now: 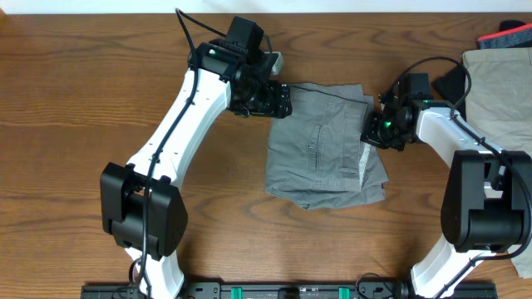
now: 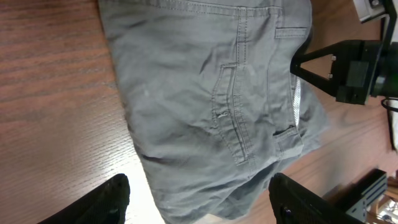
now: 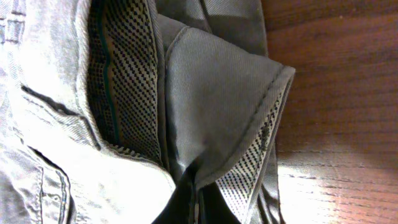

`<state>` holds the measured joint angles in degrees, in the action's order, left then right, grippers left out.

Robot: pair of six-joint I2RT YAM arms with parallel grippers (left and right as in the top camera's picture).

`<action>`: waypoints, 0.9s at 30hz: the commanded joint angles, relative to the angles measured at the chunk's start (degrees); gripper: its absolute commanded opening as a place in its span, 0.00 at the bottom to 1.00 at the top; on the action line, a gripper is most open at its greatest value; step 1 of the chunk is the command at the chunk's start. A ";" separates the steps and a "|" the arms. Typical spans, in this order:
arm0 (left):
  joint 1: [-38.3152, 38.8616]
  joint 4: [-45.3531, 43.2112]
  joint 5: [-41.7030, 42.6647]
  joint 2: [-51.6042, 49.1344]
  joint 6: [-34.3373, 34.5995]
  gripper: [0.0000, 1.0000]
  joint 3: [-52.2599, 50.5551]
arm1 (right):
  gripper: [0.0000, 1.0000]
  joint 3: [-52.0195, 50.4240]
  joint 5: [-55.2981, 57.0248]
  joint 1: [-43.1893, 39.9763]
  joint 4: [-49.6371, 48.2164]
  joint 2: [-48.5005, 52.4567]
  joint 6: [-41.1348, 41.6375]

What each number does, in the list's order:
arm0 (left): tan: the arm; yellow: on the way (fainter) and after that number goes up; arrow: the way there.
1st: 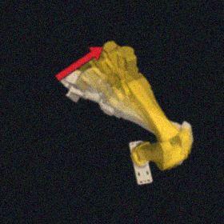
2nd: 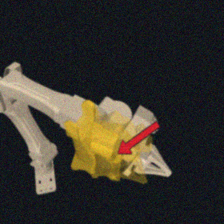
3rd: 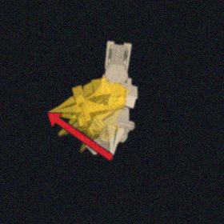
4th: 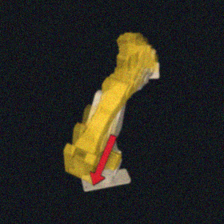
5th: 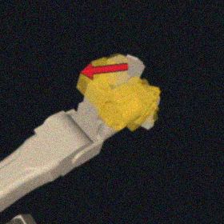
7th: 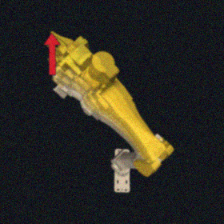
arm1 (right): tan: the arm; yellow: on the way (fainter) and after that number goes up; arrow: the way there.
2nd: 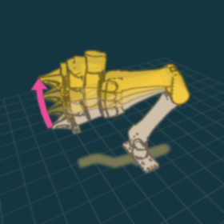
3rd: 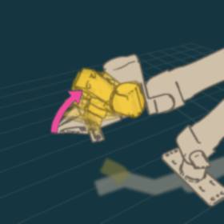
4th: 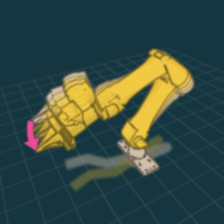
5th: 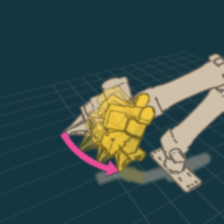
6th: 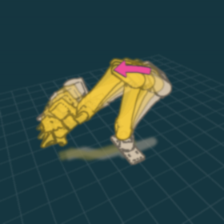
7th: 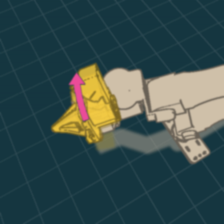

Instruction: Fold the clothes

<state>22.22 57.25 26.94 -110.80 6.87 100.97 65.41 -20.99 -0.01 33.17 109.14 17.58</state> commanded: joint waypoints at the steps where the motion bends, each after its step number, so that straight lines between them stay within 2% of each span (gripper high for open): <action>1: -0.20 0.42 -1.09 -0.44 -1.25 0.74 0.52 | 0.01 1.05 -0.20 0.83 -0.22 0.61 -0.09; 12: -0.20 0.39 -1.11 -0.44 -1.27 0.74 0.52 | 0.01 9.62 2.12 0.83 5.99 -2.78 -3.54; 16: -0.20 0.39 -1.11 -0.44 -1.27 0.74 0.52 | 0.01 9.81 3.30 0.83 5.46 -2.38 -8.92; 20: -0.20 0.42 -1.11 -0.44 -1.27 0.74 0.52 | 0.01 9.79 6.27 0.83 3.78 -1.62 -9.16; 21: -0.20 0.42 -1.11 -0.44 -1.27 0.74 0.52 | 0.06 9.79 6.51 0.83 3.26 -1.51 -9.62; 23: -0.20 0.57 -1.11 -0.44 -1.27 0.74 0.52 | 0.45 9.81 7.98 0.83 2.75 -1.44 -10.21; 24: -0.20 0.68 -1.11 -0.44 -1.27 0.74 0.52 | 0.52 9.88 9.64 0.83 2.67 -1.49 -10.12; 27: -0.20 1.22 -1.11 -0.44 -1.97 0.74 0.52 | 0.54 11.30 12.59 0.81 4.55 -1.68 -8.68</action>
<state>22.22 57.93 26.55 -110.80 6.13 100.97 74.46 -12.75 0.51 36.69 107.90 9.10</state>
